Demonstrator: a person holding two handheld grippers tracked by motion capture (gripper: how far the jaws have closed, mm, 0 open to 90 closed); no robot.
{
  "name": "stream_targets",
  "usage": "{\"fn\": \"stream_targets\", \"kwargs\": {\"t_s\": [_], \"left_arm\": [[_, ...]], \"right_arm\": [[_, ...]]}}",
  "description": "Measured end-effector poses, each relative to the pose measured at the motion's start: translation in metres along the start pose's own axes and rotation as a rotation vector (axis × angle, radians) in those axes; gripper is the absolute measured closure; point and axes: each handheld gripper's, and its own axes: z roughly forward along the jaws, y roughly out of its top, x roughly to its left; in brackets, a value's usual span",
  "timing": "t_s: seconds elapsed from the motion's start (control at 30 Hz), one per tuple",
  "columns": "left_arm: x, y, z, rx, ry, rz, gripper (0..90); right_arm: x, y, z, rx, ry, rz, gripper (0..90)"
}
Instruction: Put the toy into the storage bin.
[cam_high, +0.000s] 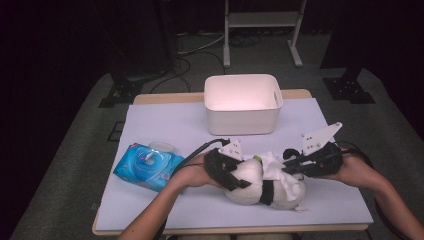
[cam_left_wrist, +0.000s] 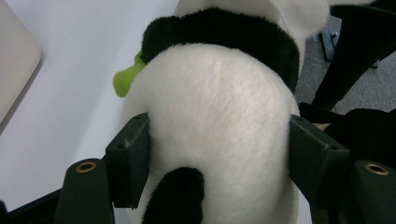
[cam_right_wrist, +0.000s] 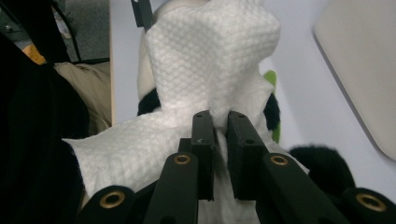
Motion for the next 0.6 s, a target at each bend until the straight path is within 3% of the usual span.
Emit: {"fn": "stream_targets", "kwargs": {"t_s": [0.23, 0.4, 0.6], "left_arm": [[-0.001, 0.005, 0.000, -0.015, 0.001, 0.000, 30.3], [-0.001, 0.008, 0.001, 0.008, 0.001, 0.013, 30.4], [0.001, 0.002, 0.000, -0.005, -0.005, -0.004, 30.5]], "right_arm": [[-0.001, 0.021, 0.021, 0.019, 0.043, -0.039, 80.6], [0.003, 0.035, 0.036, 0.050, 0.053, -0.076, 80.6], [0.000, 0.027, 0.026, 0.049, 0.047, -0.051, 80.6]]}}
